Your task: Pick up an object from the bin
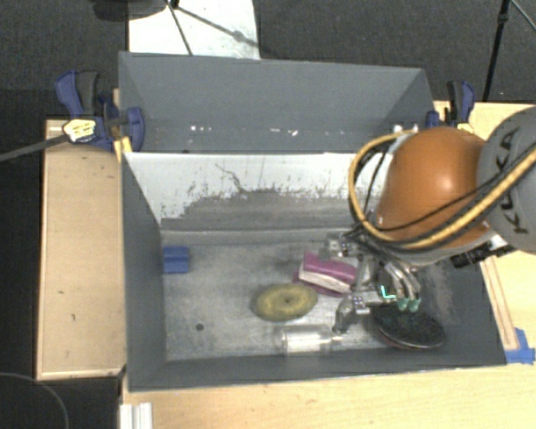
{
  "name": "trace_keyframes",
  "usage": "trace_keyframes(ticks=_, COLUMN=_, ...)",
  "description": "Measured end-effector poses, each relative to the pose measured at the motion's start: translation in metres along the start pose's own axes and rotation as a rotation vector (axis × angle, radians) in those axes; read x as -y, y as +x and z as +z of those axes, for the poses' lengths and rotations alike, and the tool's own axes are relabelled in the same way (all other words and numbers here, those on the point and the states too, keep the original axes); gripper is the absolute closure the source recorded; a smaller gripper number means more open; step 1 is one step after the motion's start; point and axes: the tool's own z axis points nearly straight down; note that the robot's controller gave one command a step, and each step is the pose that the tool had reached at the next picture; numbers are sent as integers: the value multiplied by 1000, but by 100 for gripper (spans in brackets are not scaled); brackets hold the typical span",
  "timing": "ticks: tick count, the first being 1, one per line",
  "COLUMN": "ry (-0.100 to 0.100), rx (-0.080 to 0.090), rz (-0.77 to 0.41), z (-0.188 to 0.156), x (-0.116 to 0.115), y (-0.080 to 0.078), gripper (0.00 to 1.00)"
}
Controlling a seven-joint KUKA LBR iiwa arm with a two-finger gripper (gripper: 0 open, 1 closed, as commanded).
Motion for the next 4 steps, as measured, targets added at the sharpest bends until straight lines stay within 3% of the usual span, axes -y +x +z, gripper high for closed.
trace_keyframes(ticks=1, ry=-1, rx=7, rz=236, z=121, x=54, y=-92, gripper=0)
trace_keyframes(ticks=4, ry=-1, rx=12, rz=233, z=117, x=53, y=-96, gripper=0)
